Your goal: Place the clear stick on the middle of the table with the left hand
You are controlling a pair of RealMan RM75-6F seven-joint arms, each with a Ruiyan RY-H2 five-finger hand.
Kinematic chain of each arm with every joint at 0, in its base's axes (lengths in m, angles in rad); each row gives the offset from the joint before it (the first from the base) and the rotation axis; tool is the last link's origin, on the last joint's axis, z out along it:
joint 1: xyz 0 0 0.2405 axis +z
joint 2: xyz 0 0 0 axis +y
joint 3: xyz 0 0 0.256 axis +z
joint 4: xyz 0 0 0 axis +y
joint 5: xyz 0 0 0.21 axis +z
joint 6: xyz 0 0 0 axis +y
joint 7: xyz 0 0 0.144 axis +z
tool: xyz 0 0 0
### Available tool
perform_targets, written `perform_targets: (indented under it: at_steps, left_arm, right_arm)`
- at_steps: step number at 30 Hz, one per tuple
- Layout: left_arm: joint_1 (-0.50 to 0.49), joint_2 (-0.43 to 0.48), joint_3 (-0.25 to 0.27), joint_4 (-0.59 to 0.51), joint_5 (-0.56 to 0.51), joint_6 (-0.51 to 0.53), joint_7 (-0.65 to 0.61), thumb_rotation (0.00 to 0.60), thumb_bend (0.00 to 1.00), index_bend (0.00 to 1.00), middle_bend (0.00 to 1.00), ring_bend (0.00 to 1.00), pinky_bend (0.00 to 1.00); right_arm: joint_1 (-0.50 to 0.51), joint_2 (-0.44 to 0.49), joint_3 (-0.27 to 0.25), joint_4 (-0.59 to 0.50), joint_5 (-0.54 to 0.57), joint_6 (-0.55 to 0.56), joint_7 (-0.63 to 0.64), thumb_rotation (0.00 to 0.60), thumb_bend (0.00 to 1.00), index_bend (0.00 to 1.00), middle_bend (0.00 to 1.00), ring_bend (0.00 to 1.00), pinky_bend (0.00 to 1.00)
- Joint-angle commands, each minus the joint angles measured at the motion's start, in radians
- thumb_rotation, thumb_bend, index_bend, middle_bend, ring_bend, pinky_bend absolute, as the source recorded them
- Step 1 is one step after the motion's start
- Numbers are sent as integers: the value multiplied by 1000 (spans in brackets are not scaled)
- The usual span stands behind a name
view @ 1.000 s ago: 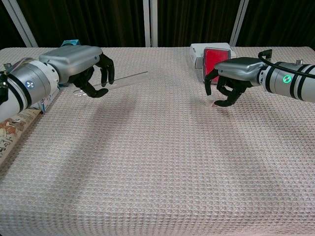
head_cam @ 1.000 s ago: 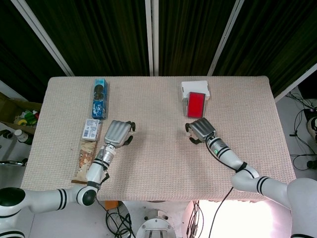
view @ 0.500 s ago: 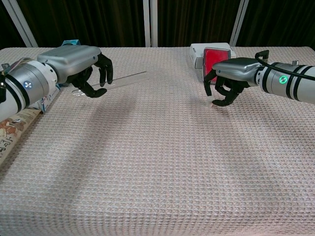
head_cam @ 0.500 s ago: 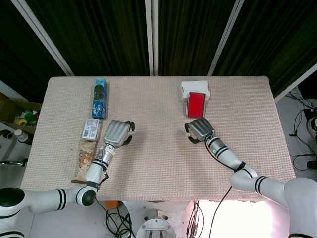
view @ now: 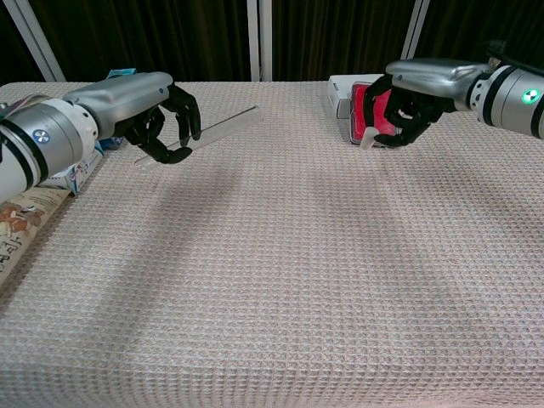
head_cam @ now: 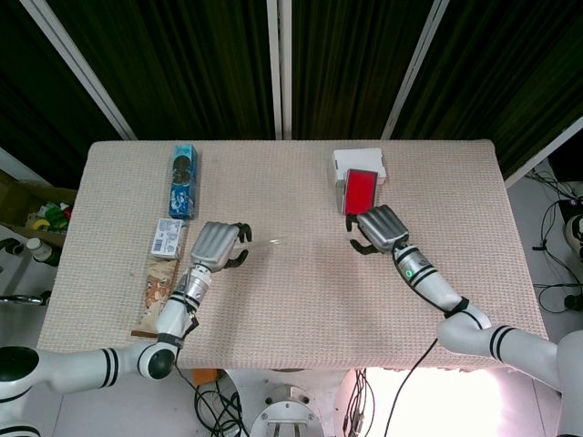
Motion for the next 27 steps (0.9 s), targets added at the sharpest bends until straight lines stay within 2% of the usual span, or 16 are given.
perform_targets:
  at_steps: [1,5,9,17,27]
  left_arm:
    - [0,-1,-21,-9,12,-30,-77,600,449,647,622,767,1000]
    - [-3,-24,-45,4,30,-43,-170,600,449,647,623,769,1000]
    - [-3,-59,-61,28,60,-44,-262,600,448,647,621,769,1000]
    - [-4,-138,-69,106,142,-14,-402,600,448,647,617,769,1000]
    - [-4,-156,-72,125,174,-5,-444,600,449,647,618,768,1000]
  right_arm:
    - [-40,127,46,-142,-24,73,101,600,521,721,893,960,1000]
    - [-59,213,75,-246,-41,105,192,600,524,726,895,963,1000]
    - [-60,253,90,-298,-53,108,258,600,528,731,900,966,1000]
    - [-32,264,93,-337,-68,78,303,600,535,734,900,966,1000]
    - [-2,251,96,-360,-56,64,273,600,541,737,901,966,1000]
